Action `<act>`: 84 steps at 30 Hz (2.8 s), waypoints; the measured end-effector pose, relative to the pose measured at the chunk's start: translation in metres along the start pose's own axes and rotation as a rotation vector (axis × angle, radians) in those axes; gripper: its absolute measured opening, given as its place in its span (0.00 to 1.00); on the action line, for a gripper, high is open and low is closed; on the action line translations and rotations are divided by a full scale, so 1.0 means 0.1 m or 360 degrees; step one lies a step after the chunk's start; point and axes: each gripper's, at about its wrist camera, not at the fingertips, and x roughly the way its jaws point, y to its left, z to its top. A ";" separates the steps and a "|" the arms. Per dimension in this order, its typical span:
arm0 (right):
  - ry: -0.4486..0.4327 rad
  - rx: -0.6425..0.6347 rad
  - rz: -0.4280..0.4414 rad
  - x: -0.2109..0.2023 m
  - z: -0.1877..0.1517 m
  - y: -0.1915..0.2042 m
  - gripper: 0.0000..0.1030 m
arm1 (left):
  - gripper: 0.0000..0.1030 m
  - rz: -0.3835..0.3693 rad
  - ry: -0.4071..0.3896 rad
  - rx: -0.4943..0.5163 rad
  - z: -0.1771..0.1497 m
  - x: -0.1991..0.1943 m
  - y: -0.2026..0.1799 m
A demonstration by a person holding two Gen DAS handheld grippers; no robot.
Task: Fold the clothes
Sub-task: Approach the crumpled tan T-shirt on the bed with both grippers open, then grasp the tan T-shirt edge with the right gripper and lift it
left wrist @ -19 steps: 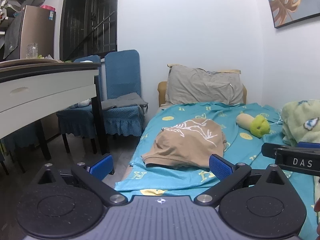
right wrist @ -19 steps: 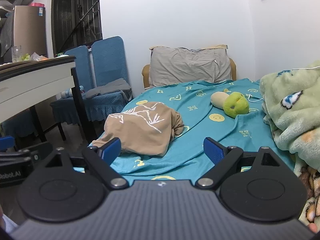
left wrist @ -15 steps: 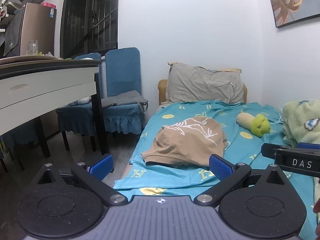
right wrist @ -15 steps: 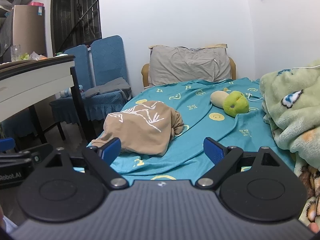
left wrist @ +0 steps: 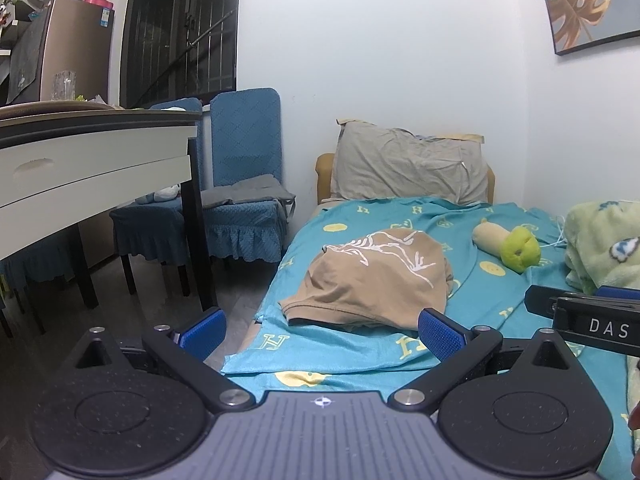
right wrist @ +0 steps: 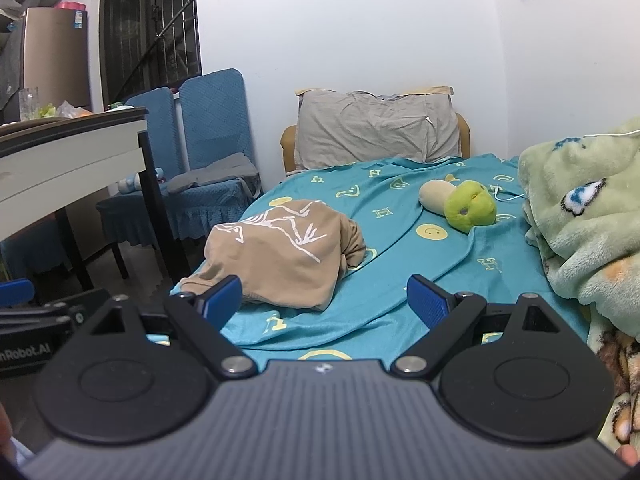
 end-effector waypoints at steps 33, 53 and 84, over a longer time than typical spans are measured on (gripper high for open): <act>-0.0041 0.0047 -0.0078 -0.06 0.12 -0.05 0.88 | 1.00 -0.0006 -0.0018 -0.0039 0.00 -0.03 0.01; -0.0008 0.0146 -0.0052 -0.03 0.13 -0.18 0.15 | 1.00 -0.0013 -0.0130 0.0039 0.56 0.03 -0.06; 0.0409 -0.0463 0.0049 2.43 -0.47 1.30 0.69 | 1.00 0.0208 0.0166 -0.0397 0.24 1.25 1.30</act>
